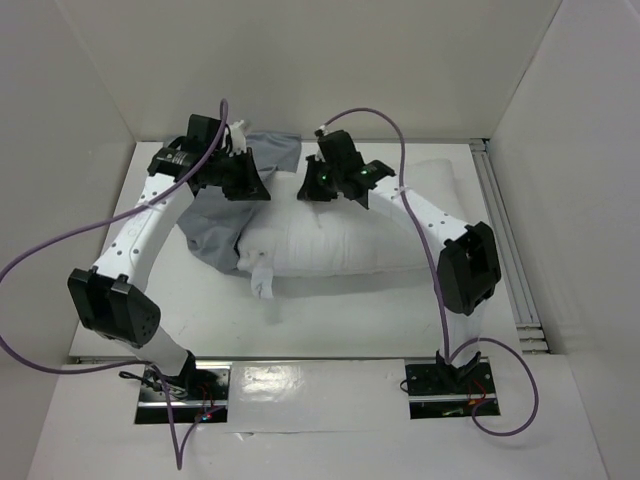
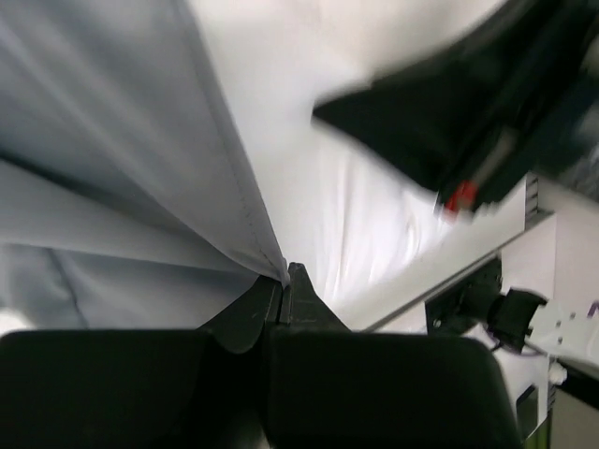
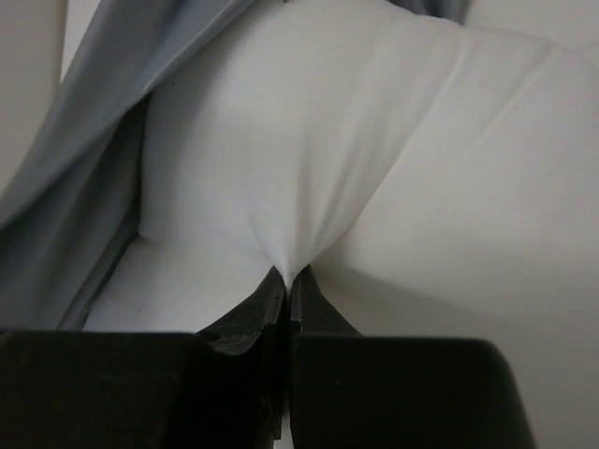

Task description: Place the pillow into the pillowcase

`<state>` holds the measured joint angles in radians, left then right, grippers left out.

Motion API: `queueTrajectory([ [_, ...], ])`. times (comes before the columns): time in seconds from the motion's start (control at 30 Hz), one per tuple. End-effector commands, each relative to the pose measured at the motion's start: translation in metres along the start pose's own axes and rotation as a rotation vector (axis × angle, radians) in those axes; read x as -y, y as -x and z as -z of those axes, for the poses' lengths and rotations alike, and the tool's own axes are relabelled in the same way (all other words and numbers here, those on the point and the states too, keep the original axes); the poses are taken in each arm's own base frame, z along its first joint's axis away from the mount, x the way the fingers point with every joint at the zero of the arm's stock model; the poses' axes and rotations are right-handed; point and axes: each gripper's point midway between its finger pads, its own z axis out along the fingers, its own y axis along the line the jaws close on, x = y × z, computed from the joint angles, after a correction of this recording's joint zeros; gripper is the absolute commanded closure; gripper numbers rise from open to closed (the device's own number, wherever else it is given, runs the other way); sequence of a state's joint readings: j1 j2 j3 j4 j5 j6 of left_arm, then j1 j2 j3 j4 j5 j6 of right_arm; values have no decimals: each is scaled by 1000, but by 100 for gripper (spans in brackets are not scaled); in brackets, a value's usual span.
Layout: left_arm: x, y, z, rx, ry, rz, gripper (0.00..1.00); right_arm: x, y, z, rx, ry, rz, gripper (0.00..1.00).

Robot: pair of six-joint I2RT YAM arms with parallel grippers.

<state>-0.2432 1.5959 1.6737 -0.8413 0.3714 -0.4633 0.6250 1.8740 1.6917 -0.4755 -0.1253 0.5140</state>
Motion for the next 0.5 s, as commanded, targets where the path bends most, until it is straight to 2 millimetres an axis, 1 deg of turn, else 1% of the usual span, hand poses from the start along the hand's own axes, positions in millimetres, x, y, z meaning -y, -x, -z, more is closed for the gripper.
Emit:
queueTrajectory([
  [0.0,26,-9,40,20,-69,-74,100,6,76,38,264,-39,-145,100],
  [0.03,23,-16,41,7,-64,-68,100,16,80,40,286,-61,-184,100],
  [0.07,23,-19,44,8,-65,-79,100,20,79,38,294,-75,-198,100],
  [0.13,17,-36,50,-16,-46,-66,100,22,82,44,326,-84,-219,100],
  [0.2,12,-44,51,-24,-33,-60,100,24,82,42,333,-89,-229,100],
  [0.23,9,-52,52,-35,-29,-55,100,26,83,43,340,-98,-230,100],
  [0.27,8,-56,50,-48,-33,-50,100,23,74,33,317,-99,-232,100],
  [0.3,9,-59,51,-52,-43,-50,100,31,70,23,309,-127,-235,100],
  [0.37,11,-60,51,-56,-52,-50,100,29,62,14,284,-123,-248,100],
  [0.4,10,-62,52,-63,-49,-46,100,23,65,14,289,-95,-257,100],
  [0.43,7,-63,52,-66,-32,-55,100,26,67,15,288,-91,-271,100],
  [0.47,2,-63,52,-65,-5,-52,100,23,69,15,294,-74,-269,100],
])
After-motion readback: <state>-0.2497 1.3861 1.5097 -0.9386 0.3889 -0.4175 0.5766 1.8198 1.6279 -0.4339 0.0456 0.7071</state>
